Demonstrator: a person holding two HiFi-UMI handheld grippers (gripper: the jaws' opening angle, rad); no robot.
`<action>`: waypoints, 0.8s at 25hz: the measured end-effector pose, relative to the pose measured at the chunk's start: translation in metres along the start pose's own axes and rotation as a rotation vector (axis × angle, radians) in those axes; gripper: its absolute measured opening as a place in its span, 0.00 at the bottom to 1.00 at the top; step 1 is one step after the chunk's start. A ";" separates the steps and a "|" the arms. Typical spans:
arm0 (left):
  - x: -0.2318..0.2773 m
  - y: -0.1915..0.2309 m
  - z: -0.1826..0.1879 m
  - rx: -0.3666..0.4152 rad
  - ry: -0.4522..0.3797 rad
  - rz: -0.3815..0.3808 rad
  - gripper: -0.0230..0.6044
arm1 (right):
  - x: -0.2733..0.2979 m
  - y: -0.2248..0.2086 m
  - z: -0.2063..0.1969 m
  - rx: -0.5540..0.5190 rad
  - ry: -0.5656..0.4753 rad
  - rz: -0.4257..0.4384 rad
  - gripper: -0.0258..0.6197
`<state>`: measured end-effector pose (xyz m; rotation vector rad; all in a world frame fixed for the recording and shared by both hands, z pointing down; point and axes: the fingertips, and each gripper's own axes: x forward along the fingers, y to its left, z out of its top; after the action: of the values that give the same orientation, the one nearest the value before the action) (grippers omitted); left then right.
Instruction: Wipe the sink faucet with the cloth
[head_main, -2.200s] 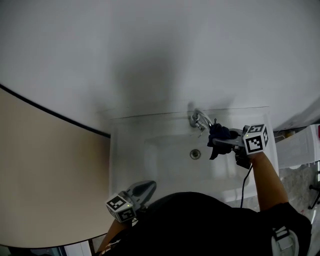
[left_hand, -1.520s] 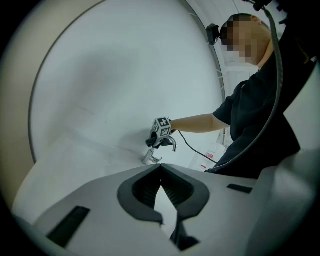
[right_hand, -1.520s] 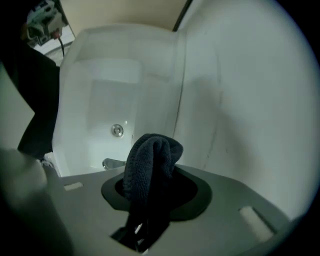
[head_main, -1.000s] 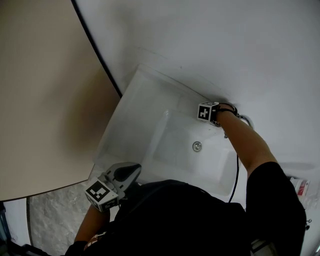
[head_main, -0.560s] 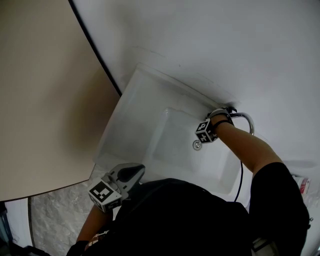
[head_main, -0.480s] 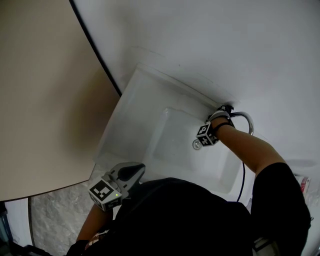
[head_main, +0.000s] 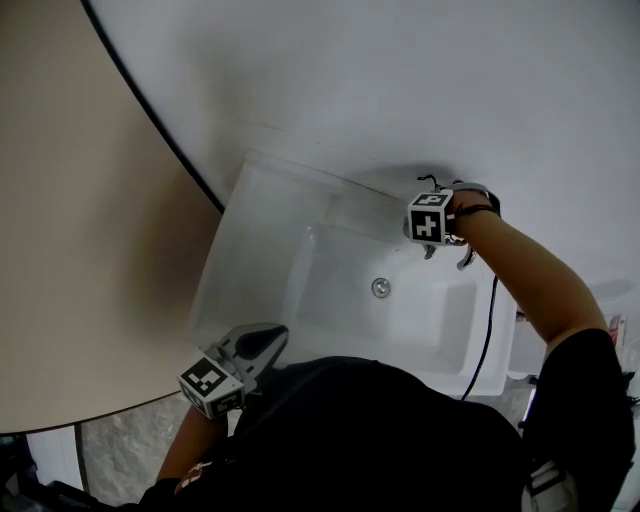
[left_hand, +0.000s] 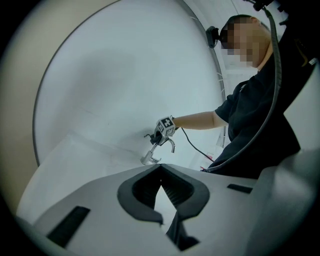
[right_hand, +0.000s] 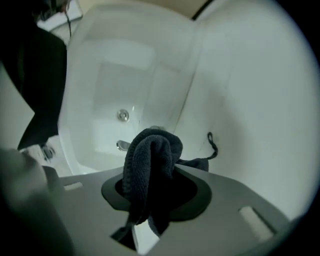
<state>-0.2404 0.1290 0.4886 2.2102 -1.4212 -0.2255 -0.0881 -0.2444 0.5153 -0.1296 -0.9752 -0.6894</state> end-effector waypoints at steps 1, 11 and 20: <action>0.004 -0.004 0.004 0.011 0.013 -0.014 0.04 | -0.013 -0.002 -0.007 0.083 -0.087 0.032 0.23; 0.042 -0.028 0.021 0.039 0.092 -0.065 0.04 | -0.067 0.040 -0.076 0.830 -1.019 0.099 0.23; 0.089 -0.055 0.029 0.062 0.183 -0.102 0.04 | -0.048 0.071 -0.084 1.000 -1.338 0.097 0.23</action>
<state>-0.1677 0.0592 0.4480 2.2910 -1.2338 -0.0128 -0.0037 -0.1990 0.4430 0.2957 -2.4651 0.1526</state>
